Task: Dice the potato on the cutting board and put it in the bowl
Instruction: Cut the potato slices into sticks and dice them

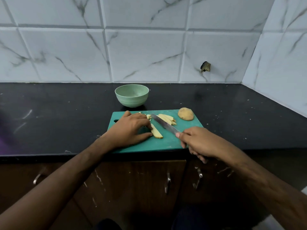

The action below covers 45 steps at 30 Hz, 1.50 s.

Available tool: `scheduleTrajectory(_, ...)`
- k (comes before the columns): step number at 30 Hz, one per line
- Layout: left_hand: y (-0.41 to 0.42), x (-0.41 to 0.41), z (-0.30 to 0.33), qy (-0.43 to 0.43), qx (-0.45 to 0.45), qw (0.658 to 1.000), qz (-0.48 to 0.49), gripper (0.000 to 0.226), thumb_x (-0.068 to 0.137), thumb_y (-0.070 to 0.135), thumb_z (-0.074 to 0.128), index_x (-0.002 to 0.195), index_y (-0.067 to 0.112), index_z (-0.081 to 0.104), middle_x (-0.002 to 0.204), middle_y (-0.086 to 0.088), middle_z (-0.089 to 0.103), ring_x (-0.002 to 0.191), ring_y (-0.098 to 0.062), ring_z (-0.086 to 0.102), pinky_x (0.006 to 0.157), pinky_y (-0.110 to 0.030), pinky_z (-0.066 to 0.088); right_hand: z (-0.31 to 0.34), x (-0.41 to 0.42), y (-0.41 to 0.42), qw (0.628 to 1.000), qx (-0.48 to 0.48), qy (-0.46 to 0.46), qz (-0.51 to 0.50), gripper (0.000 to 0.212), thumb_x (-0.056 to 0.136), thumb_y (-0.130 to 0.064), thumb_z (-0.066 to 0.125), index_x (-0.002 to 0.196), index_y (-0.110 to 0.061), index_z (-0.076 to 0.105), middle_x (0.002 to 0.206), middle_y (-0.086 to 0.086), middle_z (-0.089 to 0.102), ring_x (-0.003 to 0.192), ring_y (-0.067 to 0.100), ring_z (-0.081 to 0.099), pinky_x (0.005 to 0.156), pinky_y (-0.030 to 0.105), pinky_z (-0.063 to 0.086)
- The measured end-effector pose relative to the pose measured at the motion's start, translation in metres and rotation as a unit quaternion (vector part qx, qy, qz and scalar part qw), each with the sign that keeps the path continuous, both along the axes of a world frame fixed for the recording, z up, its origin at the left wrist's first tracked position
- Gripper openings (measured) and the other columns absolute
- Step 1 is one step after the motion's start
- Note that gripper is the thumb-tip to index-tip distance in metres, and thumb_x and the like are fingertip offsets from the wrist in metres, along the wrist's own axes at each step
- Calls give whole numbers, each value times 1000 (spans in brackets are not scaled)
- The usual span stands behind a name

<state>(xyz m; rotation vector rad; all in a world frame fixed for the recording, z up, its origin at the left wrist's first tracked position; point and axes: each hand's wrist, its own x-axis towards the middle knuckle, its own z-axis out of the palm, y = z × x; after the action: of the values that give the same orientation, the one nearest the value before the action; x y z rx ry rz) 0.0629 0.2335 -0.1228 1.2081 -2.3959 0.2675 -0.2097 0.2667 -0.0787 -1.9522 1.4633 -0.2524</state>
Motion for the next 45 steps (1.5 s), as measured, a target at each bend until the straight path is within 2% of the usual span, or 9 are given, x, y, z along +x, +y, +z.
scheduleTrajectory(4,-2,-9,6,6,21,1000,16,21,90,53,61,95,33,66,98,17,61,97,-2,56,78,-33,32,-1,1,15,998,-16,65,-1,46,107,-48,38,92,-12,60,58,2,58,39,15,54,45,27,47)
scheduleTrajectory(8,2,-9,-2,27,24,999,29,30,90,58,54,99,31,65,102,16,61,98,-3,57,85,-37,40,-7,11,21,993,-49,105,26,46,107,-50,36,91,-15,59,62,4,63,42,16,59,53,31,53)
scheduleTrajectory(13,6,-10,-4,31,16,999,33,33,91,57,52,103,30,66,106,15,61,102,-4,56,86,-35,39,-10,13,23,986,-97,131,17,46,106,-53,34,89,-19,60,64,1,65,47,15,63,56,33,57)
scheduleTrajectory(20,8,-10,-4,16,1,999,36,31,92,55,54,104,30,67,109,14,62,105,-6,56,81,-31,33,-4,19,27,971,-165,170,21,46,107,-53,32,87,-21,59,69,1,68,47,11,63,52,28,50)
scheduleTrajectory(25,10,-11,-3,4,-19,999,42,34,91,56,54,104,29,69,108,13,63,103,-7,57,78,-30,28,-10,26,32,952,-209,220,28,40,107,-52,32,82,-26,50,76,-5,57,66,10,56,55,29,36)
scheduleTrajectory(32,10,-11,-3,-4,-32,999,42,31,91,55,56,101,29,71,104,13,66,100,-7,59,77,-29,27,-20,31,42,930,-265,249,48,39,109,-47,27,104,-22,57,77,-7,50,68,7,52,60,28,40)
scheduleTrajectory(39,11,-9,-5,-7,-49,998,41,35,92,57,51,99,31,73,101,14,70,96,-8,62,79,-36,37,-18,31,39,935,-249,245,60,34,109,-45,30,101,-22,53,77,-6,49,68,8,50,65,31,44)
scheduleTrajectory(42,14,-11,-3,-5,-66,997,45,30,94,50,52,101,29,71,102,12,71,97,-10,63,81,-37,38,-17,29,37,940,-235,238,62,34,109,-46,31,101,-23,54,79,-6,52,70,8,52,66,31,45)
scheduleTrajectory(45,17,-11,-1,31,-92,994,51,18,95,27,61,112,21,65,112,4,69,105,-17,63,89,-36,41,-16,27,35,945,-223,230,60,33,109,-46,31,97,-24,52,81,-5,54,70,8,53,64,30,42)
